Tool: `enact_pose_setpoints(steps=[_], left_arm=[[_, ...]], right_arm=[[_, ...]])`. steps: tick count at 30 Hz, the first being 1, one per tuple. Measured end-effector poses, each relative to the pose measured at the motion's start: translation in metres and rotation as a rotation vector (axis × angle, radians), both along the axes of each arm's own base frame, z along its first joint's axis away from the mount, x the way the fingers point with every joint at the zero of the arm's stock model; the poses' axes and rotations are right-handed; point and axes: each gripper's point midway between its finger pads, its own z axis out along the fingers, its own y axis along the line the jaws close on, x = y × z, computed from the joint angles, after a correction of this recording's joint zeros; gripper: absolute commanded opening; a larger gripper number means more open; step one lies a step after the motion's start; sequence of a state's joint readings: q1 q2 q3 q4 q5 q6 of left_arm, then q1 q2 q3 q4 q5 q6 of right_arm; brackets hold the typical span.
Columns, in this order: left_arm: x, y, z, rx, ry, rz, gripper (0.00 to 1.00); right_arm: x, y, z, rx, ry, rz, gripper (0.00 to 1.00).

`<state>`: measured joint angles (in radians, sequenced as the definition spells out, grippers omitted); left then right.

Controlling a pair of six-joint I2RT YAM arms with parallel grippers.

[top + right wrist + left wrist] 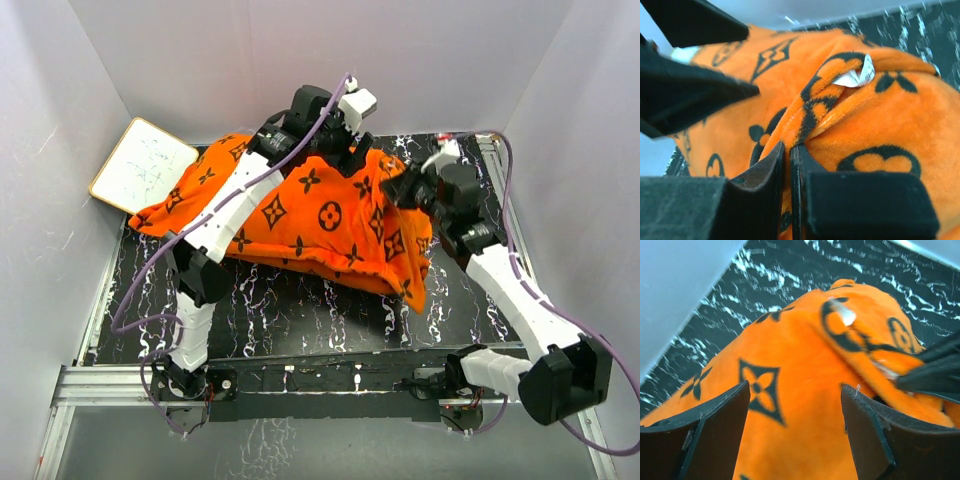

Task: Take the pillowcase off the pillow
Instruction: Remove the pillow from the pillowcase.

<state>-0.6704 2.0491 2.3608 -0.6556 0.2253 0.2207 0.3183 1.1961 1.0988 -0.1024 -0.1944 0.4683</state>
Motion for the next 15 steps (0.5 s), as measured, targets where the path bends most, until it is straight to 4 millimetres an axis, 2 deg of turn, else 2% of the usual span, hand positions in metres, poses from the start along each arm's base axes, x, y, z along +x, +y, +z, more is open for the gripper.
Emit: enact_pose_setpoints(steps=[5, 8, 10, 13, 15], left_arm=[[0.004, -0.004, -0.063, 0.055, 0.164, 0.033, 0.72], [0.003, -0.006, -0.090, 0.090, 0.225, 0.031, 0.69], [0.003, -0.006, -0.097, 0.103, 0.233, 0.024, 0.58], [0.003, -0.002, -0.104, 0.131, 0.219, 0.016, 0.28], [0.003, 0.005, -0.111, 0.162, 0.202, 0.024, 0.16]], right_arm=[[-0.028, -0.023, -0.077, -0.007, 0.147, -0.092, 0.08], [-0.035, -0.031, -0.094, -0.002, 0.182, -0.138, 0.08], [-0.037, -0.040, -0.096, -0.002, 0.188, -0.186, 0.08], [-0.042, -0.055, -0.103, -0.008, 0.212, -0.266, 0.08], [-0.046, -0.066, -0.112, -0.014, 0.247, -0.324, 0.08]])
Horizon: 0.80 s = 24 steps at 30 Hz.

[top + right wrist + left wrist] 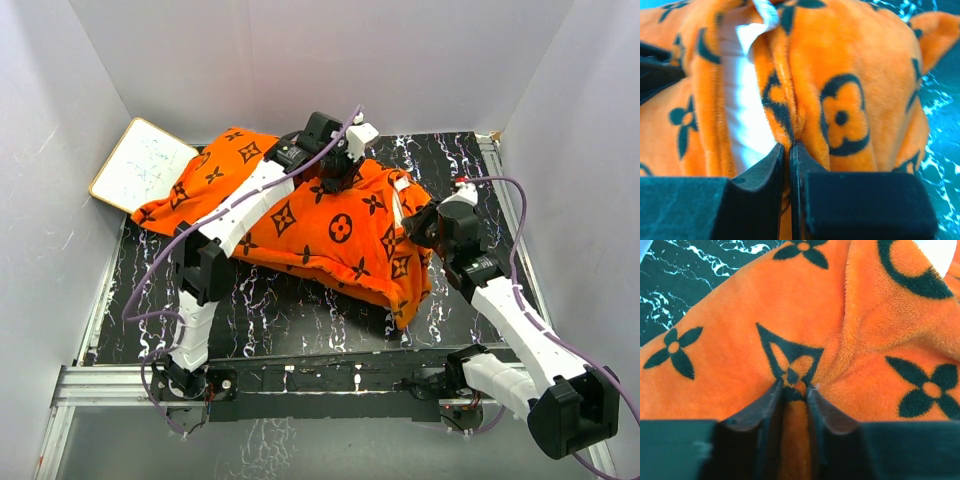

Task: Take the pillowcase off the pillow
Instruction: Remove the pillow from the pillowcase.

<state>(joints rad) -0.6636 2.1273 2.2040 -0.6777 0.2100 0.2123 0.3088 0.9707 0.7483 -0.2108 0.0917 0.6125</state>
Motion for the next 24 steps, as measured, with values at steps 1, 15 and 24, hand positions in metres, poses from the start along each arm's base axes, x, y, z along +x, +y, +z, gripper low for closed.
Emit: enact_pose_setpoints(steps=[1, 15, 24], left_arm=[[0.000, 0.004, -0.003, 0.016, -0.011, 0.000, 0.12], [-0.009, 0.070, -0.001, 0.079, -0.138, 0.035, 0.00], [-0.012, 0.090, -0.001, 0.092, -0.139, 0.055, 0.00]], right_arm=[[-0.001, -0.006, -0.006, -0.004, 0.021, -0.029, 0.08], [0.018, -0.034, -0.037, -0.059, 0.148, -0.159, 0.60], [0.048, -0.028, -0.013, -0.112, 0.121, -0.096, 0.74]])
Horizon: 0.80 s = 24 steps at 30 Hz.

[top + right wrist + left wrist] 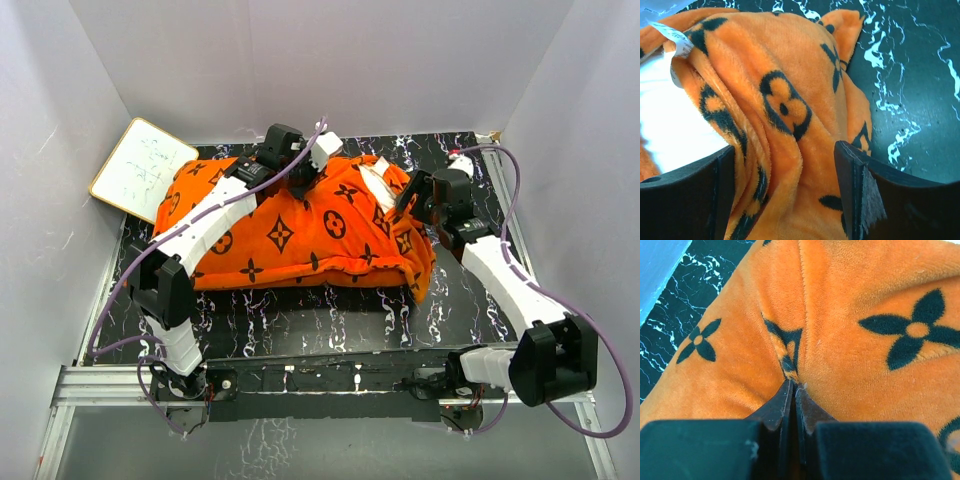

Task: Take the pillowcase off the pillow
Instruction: Remove the pillow from the pillowcase.

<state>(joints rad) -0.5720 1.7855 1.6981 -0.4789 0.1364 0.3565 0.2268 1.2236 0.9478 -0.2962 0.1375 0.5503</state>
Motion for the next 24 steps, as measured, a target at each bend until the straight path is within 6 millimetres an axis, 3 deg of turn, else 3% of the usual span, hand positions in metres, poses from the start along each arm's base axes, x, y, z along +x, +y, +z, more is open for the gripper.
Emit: enact_pose_setpoints(steps=[4, 9, 10, 13, 17, 24], left_arm=[[0.001, 0.004, -0.002, 0.000, 0.008, 0.005, 0.00], [-0.004, 0.003, 0.002, -0.018, 0.035, -0.010, 0.00], [-0.006, 0.003, 0.005, -0.024, 0.042, -0.015, 0.00], [-0.010, 0.001, 0.019, -0.042, 0.051, -0.028, 0.00], [-0.009, -0.001, 0.046, -0.072, 0.030, -0.041, 0.02], [0.018, -0.027, 0.099, -0.170, -0.094, -0.075, 0.15]], right_arm=[[0.014, 0.007, -0.001, -0.027, 0.015, 0.053, 0.60], [0.031, 0.022, -0.027, -0.034, 0.085, 0.119, 0.13], [0.034, 0.024, -0.027, -0.034, 0.086, 0.128, 0.09], [0.043, 0.028, -0.016, -0.046, 0.048, 0.143, 0.08], [0.056, 0.030, 0.019, -0.062, -0.082, 0.168, 0.08], [0.073, 0.045, 0.089, -0.057, -0.288, 0.255, 0.08]])
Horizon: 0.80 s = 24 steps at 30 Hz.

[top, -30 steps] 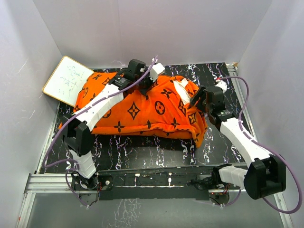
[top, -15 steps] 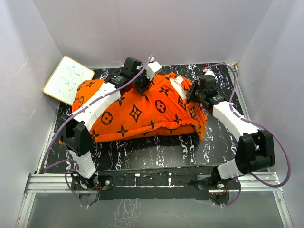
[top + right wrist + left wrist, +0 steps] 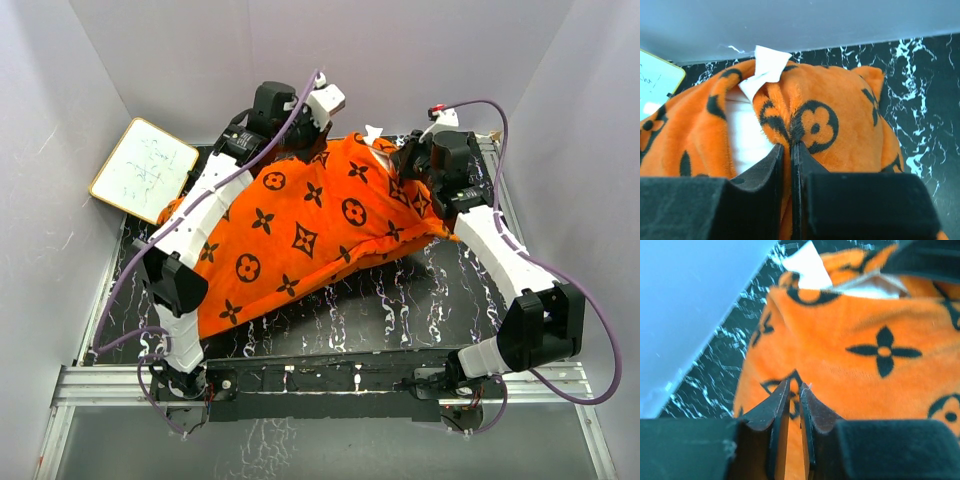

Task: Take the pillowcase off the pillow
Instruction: Remove the pillow from the pillowcase.

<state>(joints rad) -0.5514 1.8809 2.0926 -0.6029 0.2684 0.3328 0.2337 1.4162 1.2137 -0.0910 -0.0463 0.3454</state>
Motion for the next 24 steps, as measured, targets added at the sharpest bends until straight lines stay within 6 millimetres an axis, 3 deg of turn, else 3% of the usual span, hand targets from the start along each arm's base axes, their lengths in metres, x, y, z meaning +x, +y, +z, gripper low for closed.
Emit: enact_pose_setpoints(steps=[8, 17, 24], left_arm=[[0.024, -0.042, 0.048, -0.090, -0.218, -0.076, 0.26], [0.026, -0.085, 0.050, -0.105, -0.310, -0.191, 0.40], [0.024, -0.101, 0.026, -0.031, -0.324, -0.264, 0.42]], right_arm=[[0.005, 0.008, 0.018, -0.012, -0.066, 0.055, 0.08], [0.007, 0.030, 0.041, -0.005, -0.129, 0.133, 0.08], [0.005, 0.041, 0.060, 0.008, -0.179, 0.174, 0.08]])
